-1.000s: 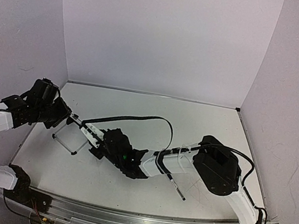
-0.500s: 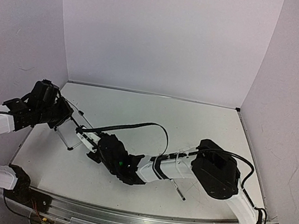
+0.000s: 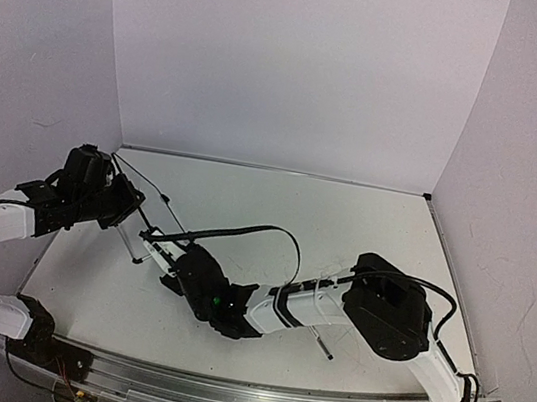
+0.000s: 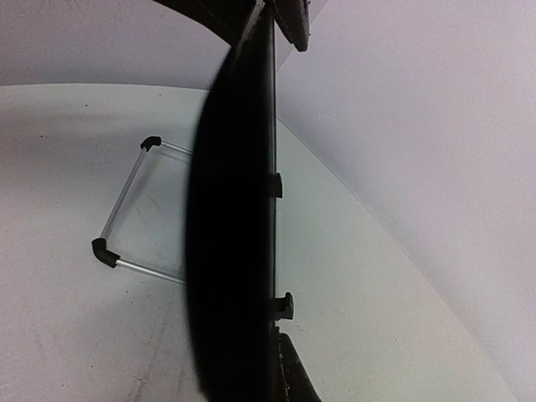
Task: Write a sentence on the whiteboard
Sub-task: Move the whiteboard stand to the center of the board.
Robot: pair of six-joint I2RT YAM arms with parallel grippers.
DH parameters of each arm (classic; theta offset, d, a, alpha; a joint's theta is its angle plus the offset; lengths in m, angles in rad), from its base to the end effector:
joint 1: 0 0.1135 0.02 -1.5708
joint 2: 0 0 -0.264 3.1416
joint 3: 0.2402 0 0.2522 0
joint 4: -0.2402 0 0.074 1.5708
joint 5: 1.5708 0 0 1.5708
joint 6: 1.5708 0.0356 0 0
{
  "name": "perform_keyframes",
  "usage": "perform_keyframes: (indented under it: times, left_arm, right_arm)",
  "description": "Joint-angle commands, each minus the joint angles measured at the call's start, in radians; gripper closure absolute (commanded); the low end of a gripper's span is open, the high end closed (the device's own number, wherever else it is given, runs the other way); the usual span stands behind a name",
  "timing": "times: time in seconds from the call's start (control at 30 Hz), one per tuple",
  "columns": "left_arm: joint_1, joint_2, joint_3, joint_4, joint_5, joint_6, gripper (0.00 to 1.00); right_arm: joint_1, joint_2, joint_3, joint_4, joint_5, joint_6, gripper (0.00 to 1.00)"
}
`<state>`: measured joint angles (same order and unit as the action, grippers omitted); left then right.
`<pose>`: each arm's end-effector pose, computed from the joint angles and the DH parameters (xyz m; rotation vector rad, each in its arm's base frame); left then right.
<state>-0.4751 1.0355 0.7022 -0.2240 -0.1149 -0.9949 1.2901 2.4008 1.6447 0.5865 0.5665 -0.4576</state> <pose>0.2057 -0.1012 0.2593 -0.6376 2.1227 -0.7301 0.1670 0.5104 0.1497 -1.0149 1.3828 0.1245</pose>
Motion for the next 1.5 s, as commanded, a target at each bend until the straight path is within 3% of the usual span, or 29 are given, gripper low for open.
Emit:
perform_keyframes:
  times: [0.0,0.2,0.53,0.6,0.7,0.83,0.9,0.93,1.1,1.2,1.37,1.47]
  left_arm:
    - [0.007,0.078,-0.011,-0.027,0.022,0.141,0.90]
    - [0.015,0.175,0.025,0.051,0.102,0.216,0.91]
    - [0.033,0.382,0.150,0.123,0.330,0.461,0.95]
    - [0.034,0.405,0.170,0.122,0.344,0.504,0.95]
    - [0.040,0.430,0.198,0.107,0.370,0.565,0.95]
    - [0.054,0.467,0.235,0.065,0.391,0.641,0.99]
    - [0.065,0.482,0.253,0.048,0.395,0.655,1.00]
    - [0.069,0.487,0.260,0.045,0.401,0.660,1.00]
    - [0.071,0.512,0.320,0.012,0.429,0.656,0.97]
    - [0.072,0.519,0.359,-0.019,0.420,0.641,0.92]
    - [0.071,0.528,0.426,-0.044,0.442,0.599,0.78]
    - [0.071,0.543,0.469,-0.049,0.464,0.565,0.65]
  right_arm:
    - [0.010,-0.085,-0.015,0.027,0.074,0.130,1.00]
    - [0.027,-0.097,-0.030,0.031,0.160,0.162,1.00]
    - [0.035,-0.122,-0.053,-0.016,0.254,0.300,0.99]
    - [0.036,-0.134,-0.060,-0.027,0.252,0.311,0.91]
    - [0.036,-0.164,-0.084,-0.028,0.237,0.298,0.72]
    - [0.035,-0.259,-0.144,-0.086,0.154,0.309,0.25]
    - [0.036,-0.346,-0.199,-0.142,0.062,0.339,0.05]
    - [0.036,-0.380,-0.235,-0.164,0.008,0.353,0.02]
    - [0.016,-0.658,-0.431,-0.262,-0.334,0.359,0.02]
    - [-0.076,-0.761,-0.489,-0.344,-0.538,0.350,0.02]
    - [-0.287,-0.719,-0.514,-0.386,-0.660,0.228,0.06]
    - [-0.408,-0.576,-0.400,-0.439,-0.764,0.183,0.11]
